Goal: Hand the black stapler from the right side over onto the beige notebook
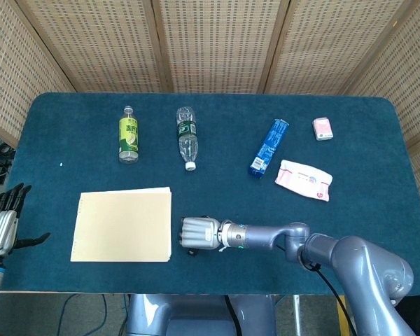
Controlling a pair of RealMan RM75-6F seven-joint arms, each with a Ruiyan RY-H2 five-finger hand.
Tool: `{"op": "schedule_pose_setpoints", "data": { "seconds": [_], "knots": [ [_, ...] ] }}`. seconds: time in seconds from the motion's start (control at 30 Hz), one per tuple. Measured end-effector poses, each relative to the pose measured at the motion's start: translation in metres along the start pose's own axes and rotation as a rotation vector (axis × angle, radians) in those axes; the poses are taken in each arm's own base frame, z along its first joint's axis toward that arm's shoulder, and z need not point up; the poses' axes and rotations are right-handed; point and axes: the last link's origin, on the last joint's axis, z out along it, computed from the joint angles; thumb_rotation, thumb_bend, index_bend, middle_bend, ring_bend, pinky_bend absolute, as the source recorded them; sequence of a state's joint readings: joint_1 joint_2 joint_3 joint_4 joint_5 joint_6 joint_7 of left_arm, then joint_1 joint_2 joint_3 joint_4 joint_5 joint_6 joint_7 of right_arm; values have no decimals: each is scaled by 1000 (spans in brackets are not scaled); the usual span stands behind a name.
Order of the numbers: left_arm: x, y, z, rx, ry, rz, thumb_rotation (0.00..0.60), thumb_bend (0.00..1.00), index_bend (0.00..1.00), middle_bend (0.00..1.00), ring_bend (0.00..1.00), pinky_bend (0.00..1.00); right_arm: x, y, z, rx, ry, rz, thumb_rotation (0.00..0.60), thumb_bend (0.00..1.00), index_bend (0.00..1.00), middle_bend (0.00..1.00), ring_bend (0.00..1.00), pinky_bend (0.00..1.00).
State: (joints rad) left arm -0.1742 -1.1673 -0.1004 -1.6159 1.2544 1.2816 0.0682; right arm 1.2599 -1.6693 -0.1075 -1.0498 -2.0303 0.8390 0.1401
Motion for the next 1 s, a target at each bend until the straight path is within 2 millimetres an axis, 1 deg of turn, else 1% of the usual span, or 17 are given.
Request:
{"op": "schedule_pose_setpoints", "data": {
  "seconds": [0.03, 0.07, 0.1, 0.13, 0.2, 0.23, 0.4, 0.5, 0.8, 0.9, 0.97, 1.0],
  "knots": [
    [0, 0, 0, -1, 1, 0, 600, 0, 0, 0, 0, 0, 0, 0, 0, -3, -2, -7, 600, 212, 250, 319, 355, 243],
    [0, 0, 0, -1, 1, 0, 600, 0, 0, 0, 0, 0, -1, 1, -1, -9, -6, -16, 600, 122, 177, 261, 307, 173],
    [0, 0, -1, -2, 2, 0, 600, 0, 0, 0, 0, 0, -1, 2, -2, -15, -9, -22, 600, 34, 87, 181, 242, 82],
    [0, 1, -1, -4, 2, 1, 600, 0, 0, 0, 0, 0, -2, 2, -3, -22, -12, -32, 600, 0, 31, 120, 194, 35],
    [0, 2, -2, -8, 3, 4, 600, 0, 0, 0, 0, 0, -1, 2, -4, -31, -13, -50, 600, 0, 0, 67, 146, 2],
    [0, 2, -3, -10, 3, 4, 600, 0, 0, 0, 0, 0, 0, 2, -6, -37, -9, -62, 600, 0, 0, 56, 131, 0],
    [0, 3, -4, -13, 6, 2, 600, 0, 0, 0, 0, 0, 6, 2, -17, -62, 19, -87, 600, 0, 0, 47, 123, 0],
    [1, 4, -5, -19, 9, 0, 600, 0, 0, 0, 0, 0, 10, 6, -32, -82, 37, -105, 600, 0, 0, 41, 122, 0],
    [2, 5, -6, -46, 33, -11, 600, 0, 0, 0, 0, 0, 16, 22, -94, -195, 113, -156, 600, 0, 0, 33, 116, 0],
    [1, 7, -6, -65, 43, -14, 600, 0, 0, 0, 0, 0, 15, 29, -119, -257, 161, -160, 600, 0, 0, 33, 115, 0],
    [0, 9, -7, -85, 45, -14, 600, 0, 0, 0, 0, 0, 10, 39, -146, -335, 193, -146, 600, 0, 0, 29, 103, 0],
    [-1, 11, -7, -95, 46, -13, 600, 0, 0, 0, 0, 0, 6, 42, -160, -379, 207, -129, 600, 0, 0, 23, 78, 0]
  ]
}}
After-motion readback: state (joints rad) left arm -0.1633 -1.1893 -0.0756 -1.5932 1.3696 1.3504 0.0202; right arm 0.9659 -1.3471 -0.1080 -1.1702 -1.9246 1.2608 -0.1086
